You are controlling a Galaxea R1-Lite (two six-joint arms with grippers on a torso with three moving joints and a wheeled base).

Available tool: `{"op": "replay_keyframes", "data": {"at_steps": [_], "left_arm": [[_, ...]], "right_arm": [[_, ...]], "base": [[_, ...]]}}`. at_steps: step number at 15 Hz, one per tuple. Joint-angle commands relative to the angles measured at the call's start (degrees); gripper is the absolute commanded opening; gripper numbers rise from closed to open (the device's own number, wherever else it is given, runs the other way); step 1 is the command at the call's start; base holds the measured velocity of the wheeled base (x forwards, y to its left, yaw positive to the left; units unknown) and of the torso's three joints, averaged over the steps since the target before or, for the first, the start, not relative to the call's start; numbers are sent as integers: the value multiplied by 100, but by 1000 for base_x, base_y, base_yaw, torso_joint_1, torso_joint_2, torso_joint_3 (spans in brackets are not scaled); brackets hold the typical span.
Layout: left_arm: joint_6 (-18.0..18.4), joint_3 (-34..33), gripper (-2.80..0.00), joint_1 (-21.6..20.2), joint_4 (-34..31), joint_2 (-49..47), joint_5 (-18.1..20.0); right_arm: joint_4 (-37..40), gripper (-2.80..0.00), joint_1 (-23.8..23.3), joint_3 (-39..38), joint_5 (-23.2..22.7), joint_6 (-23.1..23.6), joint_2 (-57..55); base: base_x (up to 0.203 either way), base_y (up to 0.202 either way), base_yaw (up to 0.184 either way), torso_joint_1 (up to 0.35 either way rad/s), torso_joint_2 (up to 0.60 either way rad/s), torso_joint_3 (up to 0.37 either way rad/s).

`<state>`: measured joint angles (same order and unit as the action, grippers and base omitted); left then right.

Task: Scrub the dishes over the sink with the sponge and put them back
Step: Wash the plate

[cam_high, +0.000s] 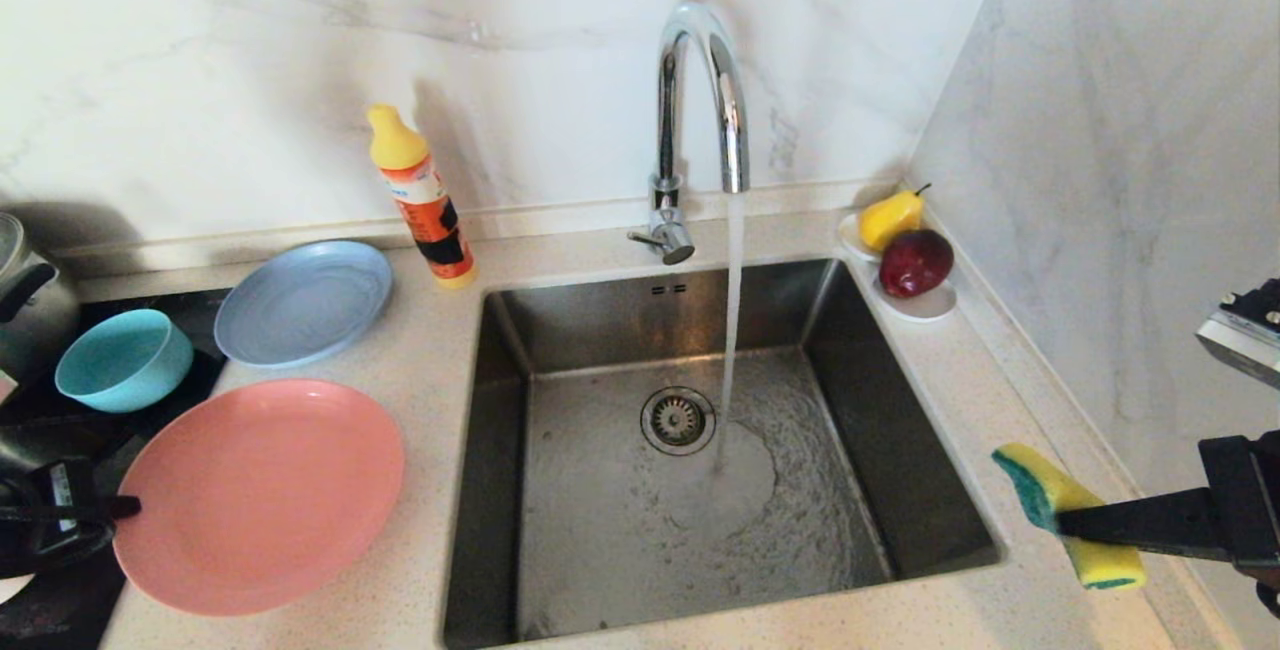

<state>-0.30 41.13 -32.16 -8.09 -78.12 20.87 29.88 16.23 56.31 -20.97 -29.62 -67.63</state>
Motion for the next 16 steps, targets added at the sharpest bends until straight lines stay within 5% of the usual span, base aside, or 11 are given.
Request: {"op": "replay_keyframes", "data": {"at_steps": [1, 4, 7, 11, 16], "left_arm": [[-13, 474, -280, 5, -849, 713, 288], [-15, 853, -280, 436, -1659, 1111, 764], [-144, 878, -280, 1400, -1728, 1148, 715], [-756, 1016, -280, 2946, -1377, 489, 58], [-1794, 1241, -280, 4666, 424, -1073, -1061]], "right_arm": [[29, -280, 3, 3, -13, -17, 51], [36, -280, 3, 3, -13, -17, 162], [19, -280, 3, -14, -13, -9, 278], [0, -280, 3, -35, -13, -26, 434], [-8, -280, 3, 3, -13, -26, 558]], "base": [[0, 0, 0, 0, 0, 0], [0, 0, 0, 0, 0, 0], [0, 0, 0, 0, 0, 0], [0, 0, 0, 0, 0, 0], [0, 0, 0, 0, 0, 0]]}}
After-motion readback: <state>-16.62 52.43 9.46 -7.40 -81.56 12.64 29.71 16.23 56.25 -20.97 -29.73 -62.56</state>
